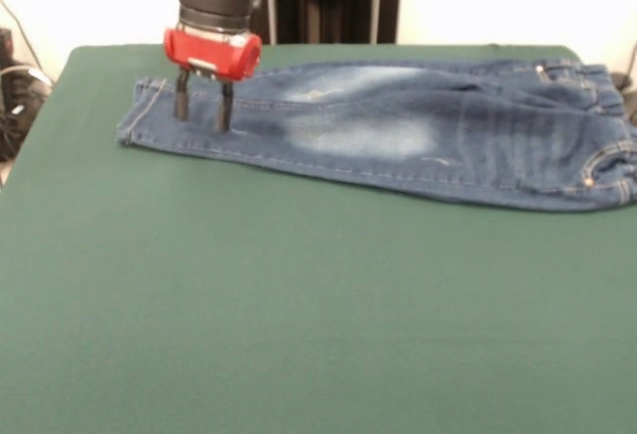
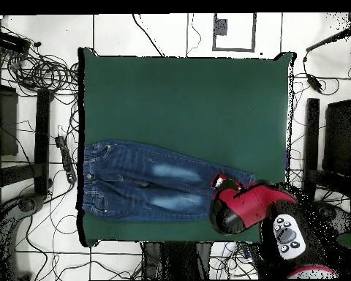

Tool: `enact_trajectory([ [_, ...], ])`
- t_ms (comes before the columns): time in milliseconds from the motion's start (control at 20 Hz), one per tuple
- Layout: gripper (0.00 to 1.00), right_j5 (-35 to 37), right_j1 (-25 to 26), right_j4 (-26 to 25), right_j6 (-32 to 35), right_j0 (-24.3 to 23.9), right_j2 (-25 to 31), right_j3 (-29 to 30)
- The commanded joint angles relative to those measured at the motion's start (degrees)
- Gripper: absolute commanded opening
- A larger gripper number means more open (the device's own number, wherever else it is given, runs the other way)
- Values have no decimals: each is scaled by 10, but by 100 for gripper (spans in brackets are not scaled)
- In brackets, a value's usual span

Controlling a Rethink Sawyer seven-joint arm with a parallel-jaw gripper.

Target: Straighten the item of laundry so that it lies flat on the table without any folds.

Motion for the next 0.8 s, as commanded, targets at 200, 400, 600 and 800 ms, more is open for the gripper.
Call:
enact_trajectory([
  [200,100,-8,-28,-81,-30,82,-70,-41],
  [400,100,-67,0,-115,-13,112,-122,-106],
  [600,100,-79,20,-116,-19,106,-124,-122],
  [800,100,-93,47,-101,-14,114,-136,-127],
])
